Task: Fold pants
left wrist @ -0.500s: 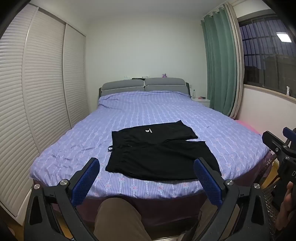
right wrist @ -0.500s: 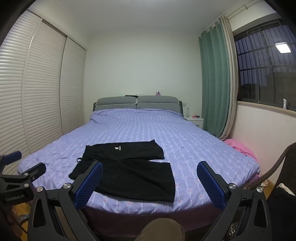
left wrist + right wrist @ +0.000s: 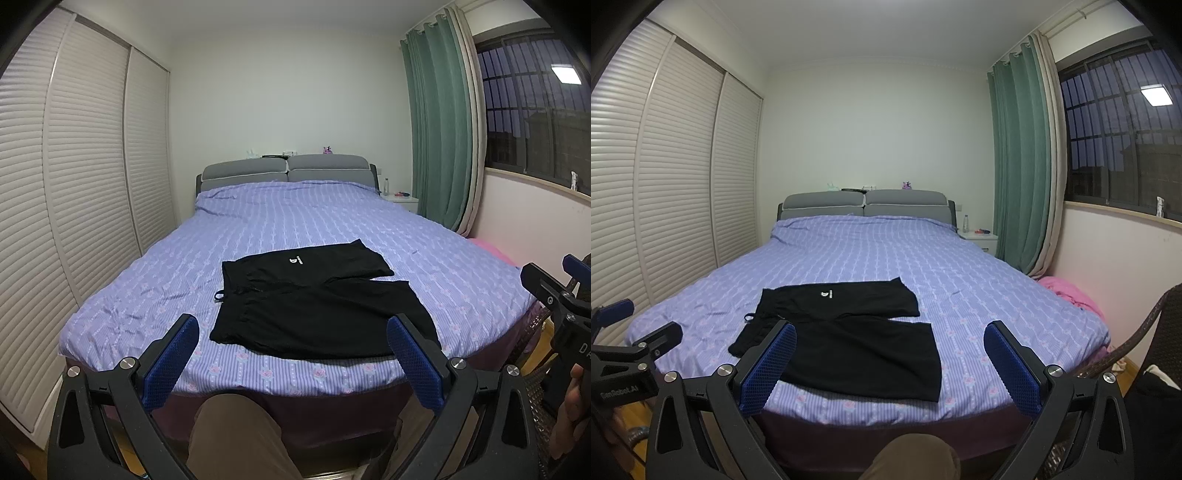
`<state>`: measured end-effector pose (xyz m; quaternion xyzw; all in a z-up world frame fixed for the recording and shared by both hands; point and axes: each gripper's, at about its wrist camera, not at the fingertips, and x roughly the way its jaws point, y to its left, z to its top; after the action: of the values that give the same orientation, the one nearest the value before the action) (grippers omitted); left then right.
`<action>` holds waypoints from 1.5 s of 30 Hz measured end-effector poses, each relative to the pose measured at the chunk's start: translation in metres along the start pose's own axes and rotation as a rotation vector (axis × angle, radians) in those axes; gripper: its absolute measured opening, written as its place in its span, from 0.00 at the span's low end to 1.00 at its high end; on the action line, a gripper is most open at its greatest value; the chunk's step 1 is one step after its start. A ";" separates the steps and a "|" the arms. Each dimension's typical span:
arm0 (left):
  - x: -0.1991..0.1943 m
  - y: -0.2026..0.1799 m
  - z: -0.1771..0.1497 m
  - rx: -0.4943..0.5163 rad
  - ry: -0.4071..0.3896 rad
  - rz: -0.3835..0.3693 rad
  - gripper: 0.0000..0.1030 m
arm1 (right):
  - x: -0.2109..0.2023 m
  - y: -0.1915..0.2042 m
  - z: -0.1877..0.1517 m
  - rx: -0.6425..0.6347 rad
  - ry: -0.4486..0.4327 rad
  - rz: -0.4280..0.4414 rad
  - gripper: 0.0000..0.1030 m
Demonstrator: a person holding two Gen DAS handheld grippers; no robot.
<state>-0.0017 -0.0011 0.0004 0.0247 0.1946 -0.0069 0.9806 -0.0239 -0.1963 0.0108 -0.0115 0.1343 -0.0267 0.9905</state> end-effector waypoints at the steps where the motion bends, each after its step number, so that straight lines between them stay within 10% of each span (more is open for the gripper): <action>1: 0.000 0.000 0.000 0.000 0.000 -0.001 1.00 | 0.000 0.000 0.000 0.000 0.001 0.000 1.00; 45: 0.022 0.011 -0.001 0.033 0.078 -0.005 1.00 | 0.015 -0.001 0.004 -0.003 0.023 -0.041 1.00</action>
<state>0.0182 0.0097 -0.0080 0.0405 0.2324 -0.0117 0.9717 -0.0086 -0.1982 0.0104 -0.0152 0.1454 -0.0470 0.9881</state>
